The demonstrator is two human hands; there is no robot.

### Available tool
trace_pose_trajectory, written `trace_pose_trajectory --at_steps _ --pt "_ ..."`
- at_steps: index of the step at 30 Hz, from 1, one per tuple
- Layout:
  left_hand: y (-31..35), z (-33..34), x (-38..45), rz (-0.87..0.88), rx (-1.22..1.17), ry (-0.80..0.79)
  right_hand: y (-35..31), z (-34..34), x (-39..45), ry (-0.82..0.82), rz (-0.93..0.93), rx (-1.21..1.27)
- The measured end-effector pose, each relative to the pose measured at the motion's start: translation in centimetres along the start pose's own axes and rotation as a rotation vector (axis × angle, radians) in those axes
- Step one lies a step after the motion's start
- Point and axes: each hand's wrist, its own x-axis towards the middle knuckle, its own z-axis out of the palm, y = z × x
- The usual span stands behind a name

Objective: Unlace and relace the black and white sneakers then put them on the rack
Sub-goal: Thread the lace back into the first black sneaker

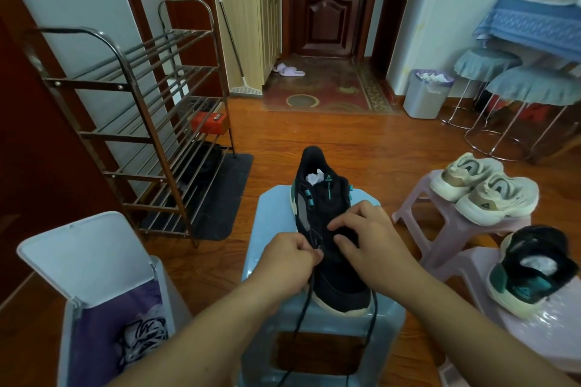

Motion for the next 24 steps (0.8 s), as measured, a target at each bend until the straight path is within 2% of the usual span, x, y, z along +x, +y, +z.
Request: trace_pose_trajectory --at_steps 9,24 --pt "0.2 1.8 -0.8 0.093 0.106 0.122 0.1 0.3 -0.1 0.004 0.004 -0.004" --pt "-0.2 2.9 -0.8 0.093 0.187 0.221 0.3 0.2 -0.2 -0.015 0.036 0.033"
